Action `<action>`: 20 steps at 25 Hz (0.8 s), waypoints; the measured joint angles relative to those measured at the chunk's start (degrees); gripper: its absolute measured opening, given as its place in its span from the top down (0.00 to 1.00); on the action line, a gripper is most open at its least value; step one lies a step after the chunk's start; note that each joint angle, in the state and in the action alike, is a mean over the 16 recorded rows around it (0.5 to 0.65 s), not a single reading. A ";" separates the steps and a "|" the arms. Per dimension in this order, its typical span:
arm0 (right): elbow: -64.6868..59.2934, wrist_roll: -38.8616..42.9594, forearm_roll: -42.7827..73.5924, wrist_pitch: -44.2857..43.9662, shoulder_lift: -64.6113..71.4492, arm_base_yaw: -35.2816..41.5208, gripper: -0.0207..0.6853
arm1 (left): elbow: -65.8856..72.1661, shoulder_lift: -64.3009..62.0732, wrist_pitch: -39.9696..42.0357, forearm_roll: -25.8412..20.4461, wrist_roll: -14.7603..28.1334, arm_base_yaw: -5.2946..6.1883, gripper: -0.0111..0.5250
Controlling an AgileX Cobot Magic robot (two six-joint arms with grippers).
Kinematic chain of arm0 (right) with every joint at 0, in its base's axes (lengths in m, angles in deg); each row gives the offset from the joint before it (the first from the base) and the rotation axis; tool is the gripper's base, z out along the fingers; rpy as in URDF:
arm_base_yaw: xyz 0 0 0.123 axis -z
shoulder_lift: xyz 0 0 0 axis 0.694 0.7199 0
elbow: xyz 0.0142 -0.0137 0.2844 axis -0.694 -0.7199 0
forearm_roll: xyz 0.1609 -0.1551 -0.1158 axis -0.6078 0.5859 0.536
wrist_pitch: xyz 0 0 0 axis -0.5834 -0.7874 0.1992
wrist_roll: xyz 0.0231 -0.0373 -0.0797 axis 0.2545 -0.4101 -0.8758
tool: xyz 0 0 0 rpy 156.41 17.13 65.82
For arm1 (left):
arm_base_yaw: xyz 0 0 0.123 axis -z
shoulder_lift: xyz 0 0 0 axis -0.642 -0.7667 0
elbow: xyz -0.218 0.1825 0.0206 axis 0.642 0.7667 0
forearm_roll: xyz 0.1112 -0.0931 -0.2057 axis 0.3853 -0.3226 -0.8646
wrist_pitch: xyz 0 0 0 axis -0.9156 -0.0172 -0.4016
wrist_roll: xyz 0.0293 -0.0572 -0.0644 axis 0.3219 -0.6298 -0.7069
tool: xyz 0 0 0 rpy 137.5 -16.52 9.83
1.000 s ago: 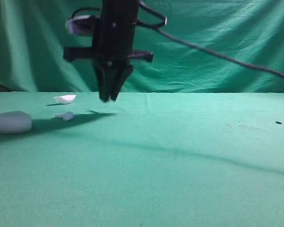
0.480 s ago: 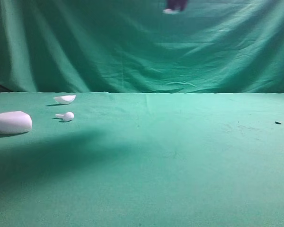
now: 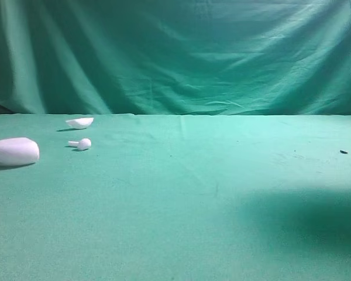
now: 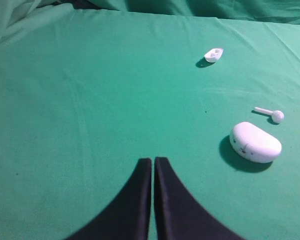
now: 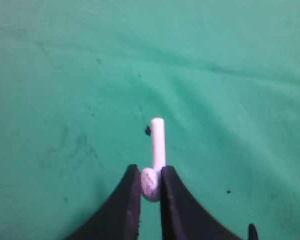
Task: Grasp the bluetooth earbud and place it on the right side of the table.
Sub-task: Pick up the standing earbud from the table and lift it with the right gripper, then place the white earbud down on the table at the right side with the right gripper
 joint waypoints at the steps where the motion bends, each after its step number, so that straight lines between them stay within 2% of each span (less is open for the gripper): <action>1: -3.15 0.36 0.03 2.04 -0.74 0.70 0.86 | 0.00 0.00 0.00 0.00 0.00 0.00 0.98; 9: -19.60 2.60 0.24 16.86 -0.23 3.57 0.86 | 0.00 0.00 0.00 0.00 0.00 0.00 0.98; 16: -22.11 3.25 1.62 23.69 3.49 3.81 0.86 | 0.00 0.00 0.00 0.00 0.00 0.00 0.98; 20: -21.88 3.30 2.73 25.05 4.88 3.83 0.82 | 0.00 0.00 0.00 0.00 0.00 0.00 0.98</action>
